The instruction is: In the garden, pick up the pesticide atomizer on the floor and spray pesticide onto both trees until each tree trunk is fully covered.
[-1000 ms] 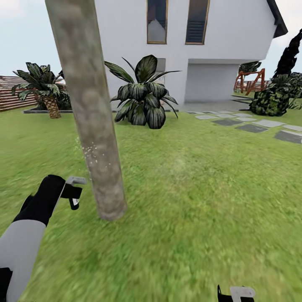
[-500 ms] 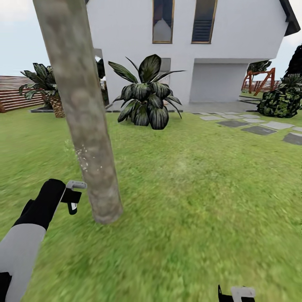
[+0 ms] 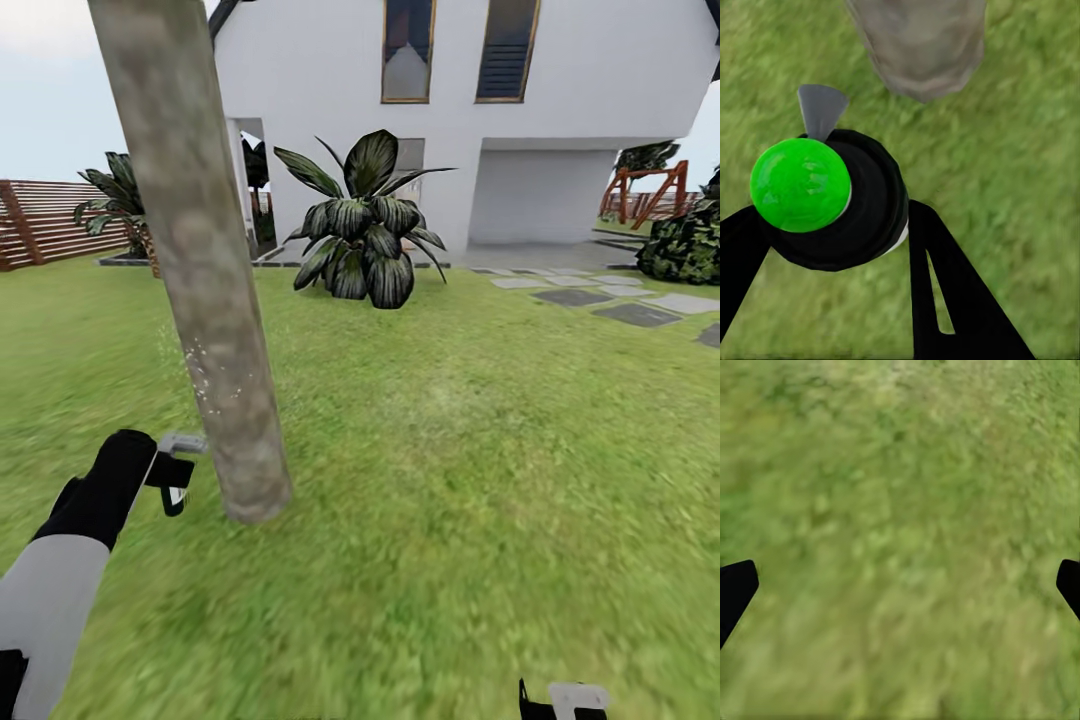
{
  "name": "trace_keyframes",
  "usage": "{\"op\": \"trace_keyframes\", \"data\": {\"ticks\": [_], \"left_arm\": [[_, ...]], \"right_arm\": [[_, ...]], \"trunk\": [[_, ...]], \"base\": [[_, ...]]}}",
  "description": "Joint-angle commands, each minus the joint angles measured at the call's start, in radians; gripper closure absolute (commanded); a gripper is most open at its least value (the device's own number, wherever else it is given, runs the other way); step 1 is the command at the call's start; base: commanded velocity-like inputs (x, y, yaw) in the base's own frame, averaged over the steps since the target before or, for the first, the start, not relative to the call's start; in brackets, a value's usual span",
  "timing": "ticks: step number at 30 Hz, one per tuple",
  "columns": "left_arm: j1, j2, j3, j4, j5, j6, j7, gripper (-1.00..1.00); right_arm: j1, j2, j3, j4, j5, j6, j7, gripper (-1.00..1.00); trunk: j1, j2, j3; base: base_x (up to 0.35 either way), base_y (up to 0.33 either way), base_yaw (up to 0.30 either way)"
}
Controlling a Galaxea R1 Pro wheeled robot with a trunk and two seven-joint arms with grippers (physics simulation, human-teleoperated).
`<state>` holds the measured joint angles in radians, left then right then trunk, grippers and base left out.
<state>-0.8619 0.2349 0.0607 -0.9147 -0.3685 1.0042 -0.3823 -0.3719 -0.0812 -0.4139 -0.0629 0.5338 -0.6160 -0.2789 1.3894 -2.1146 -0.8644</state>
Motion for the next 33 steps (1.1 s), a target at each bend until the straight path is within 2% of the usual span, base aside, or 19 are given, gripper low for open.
{"op": "trace_keyframes", "data": {"ticks": [1,5,15,26,33], "left_arm": [[0.000,0.000,0.001,0.018,-0.014,-0.001,-0.004,1.00],[0.000,0.000,0.001,0.038,-0.013,-0.005,-0.004,1.00],[-0.002,-0.005,0.005,0.024,-0.010,-0.004,-0.004,1.00],[-0.002,-0.008,0.004,0.022,-0.010,-0.006,-0.004,1.00],[-0.002,-0.005,0.002,0.022,-0.011,-0.005,-0.004,1.00]], "right_arm": [[-0.001,0.000,-0.004,0.002,0.011,-0.002,-0.006,-1.00],[-0.001,0.000,-0.005,0.002,0.011,-0.002,-0.006,-1.00],[-0.001,0.000,-0.003,0.002,0.011,-0.002,-0.006,-1.00],[-0.001,0.000,-0.004,0.002,0.011,-0.002,-0.006,-1.00],[-0.001,0.000,-0.004,0.001,0.011,-0.002,-0.006,-1.00]], "trunk": [[0.000,0.000,-0.001],[0.000,0.000,-0.001],[0.000,0.000,-0.001],[0.000,0.000,-0.001],[0.000,0.000,-0.001]], "base": [[-0.011,-0.010,0.275],[0.053,-0.079,0.263],[0.152,-0.232,0.017],[0.043,-0.270,0.221],[0.010,-0.271,0.033]]}}
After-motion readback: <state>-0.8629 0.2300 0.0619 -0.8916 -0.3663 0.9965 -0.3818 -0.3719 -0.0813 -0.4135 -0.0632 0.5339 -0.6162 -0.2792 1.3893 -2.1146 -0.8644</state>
